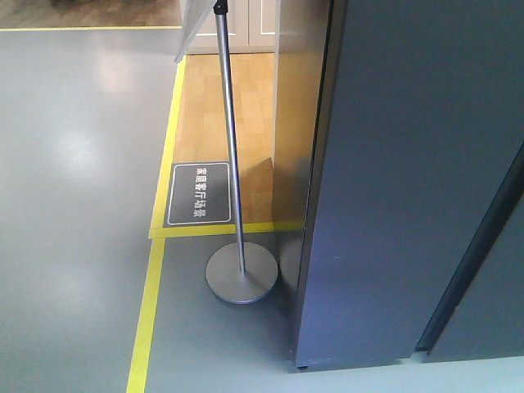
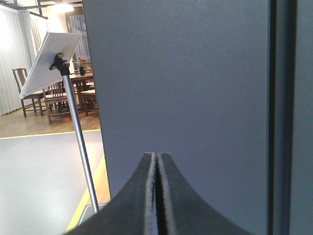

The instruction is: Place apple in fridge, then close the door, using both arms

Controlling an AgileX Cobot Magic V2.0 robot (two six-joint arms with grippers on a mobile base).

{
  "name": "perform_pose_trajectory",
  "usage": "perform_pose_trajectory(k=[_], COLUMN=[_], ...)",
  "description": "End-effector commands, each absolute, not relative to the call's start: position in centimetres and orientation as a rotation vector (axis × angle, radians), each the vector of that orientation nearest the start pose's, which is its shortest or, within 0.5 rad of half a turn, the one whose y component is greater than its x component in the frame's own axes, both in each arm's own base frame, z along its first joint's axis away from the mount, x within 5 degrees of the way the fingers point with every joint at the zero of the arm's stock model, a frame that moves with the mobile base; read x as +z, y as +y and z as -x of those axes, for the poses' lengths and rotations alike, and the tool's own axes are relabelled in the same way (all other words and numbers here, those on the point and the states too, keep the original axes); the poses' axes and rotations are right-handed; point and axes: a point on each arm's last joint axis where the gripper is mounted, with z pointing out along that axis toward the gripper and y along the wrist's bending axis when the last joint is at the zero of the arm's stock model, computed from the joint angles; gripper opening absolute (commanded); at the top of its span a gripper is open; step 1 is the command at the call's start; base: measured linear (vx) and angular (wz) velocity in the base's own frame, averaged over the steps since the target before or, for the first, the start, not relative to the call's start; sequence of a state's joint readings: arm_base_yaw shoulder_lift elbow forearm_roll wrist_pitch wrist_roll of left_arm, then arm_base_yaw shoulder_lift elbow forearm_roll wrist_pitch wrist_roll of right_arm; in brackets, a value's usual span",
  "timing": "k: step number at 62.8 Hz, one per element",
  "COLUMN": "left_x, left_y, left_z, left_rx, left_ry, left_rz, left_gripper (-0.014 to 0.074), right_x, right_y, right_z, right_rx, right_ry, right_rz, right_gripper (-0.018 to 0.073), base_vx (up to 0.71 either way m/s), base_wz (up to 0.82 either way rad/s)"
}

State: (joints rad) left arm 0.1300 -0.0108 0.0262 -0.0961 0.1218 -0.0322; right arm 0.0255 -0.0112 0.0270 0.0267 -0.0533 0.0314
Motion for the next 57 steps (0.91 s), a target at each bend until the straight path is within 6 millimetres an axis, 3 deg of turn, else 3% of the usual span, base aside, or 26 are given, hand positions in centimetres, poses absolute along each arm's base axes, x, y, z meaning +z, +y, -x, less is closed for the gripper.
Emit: perform_pose_trajectory(k=[1,57], left_x=[19.15,19.15], left_y=[0.68,0.68], left_z=[-5.62,-5.62], left_rx=[-0.012,-0.012], left_ry=[1.551,1.551], left_rz=[0.206,0.206], left_gripper=[-0.0006,-0.0006], right_x=[21.18,21.18], right_y=[0.09,0.09], right_z=[-5.43,-5.43], right_rx=[0.078,0.096], right_ry=[1.371,1.371], right_rz=[-0.038,-0.053], right_gripper=[-0.0003,-0.0003], base_vx=[0.0,0.0], base_wz=[0.0,0.0])
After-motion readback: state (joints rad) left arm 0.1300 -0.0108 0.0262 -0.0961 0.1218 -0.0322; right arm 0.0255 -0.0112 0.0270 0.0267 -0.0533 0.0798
